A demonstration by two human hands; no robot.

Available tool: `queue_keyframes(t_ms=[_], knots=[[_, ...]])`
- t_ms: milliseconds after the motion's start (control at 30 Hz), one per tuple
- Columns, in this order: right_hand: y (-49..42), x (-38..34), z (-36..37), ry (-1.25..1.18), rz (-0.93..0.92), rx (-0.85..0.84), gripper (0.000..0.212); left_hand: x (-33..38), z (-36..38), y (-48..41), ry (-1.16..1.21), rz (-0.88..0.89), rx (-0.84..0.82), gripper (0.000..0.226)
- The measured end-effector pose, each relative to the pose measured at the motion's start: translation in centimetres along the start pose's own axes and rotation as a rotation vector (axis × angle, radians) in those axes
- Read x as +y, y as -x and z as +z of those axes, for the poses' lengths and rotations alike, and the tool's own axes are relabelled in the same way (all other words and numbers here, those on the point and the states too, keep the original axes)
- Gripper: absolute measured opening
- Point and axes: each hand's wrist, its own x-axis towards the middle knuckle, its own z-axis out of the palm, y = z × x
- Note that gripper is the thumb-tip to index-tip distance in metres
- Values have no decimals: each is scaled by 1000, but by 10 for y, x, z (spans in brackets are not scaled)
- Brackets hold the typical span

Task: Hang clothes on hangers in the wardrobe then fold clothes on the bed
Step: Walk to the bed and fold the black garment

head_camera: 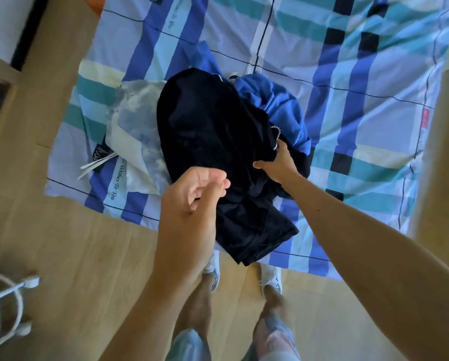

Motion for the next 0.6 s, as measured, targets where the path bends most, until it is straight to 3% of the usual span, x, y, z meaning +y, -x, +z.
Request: queue_keyframes(t_ms=[67, 200, 300, 433, 600], knots=[[-15, 0, 10, 4, 36, -69, 100, -9, 2, -3, 5, -27, 14, 20], [-18, -4, 26, 254, 25, -121, 59, -17, 12, -4, 0, -56, 19, 21], [-16, -3, 32, 422, -28, -82, 66, -15, 22, 1, -17, -34, -2, 19], [-8, -2, 34, 292, -120, -165, 35, -17, 34, 9, -71, -24, -22, 18], [59, -27, 1, -124, -196, -173, 13, -21, 45, 16, -241, -124, -53, 9]])
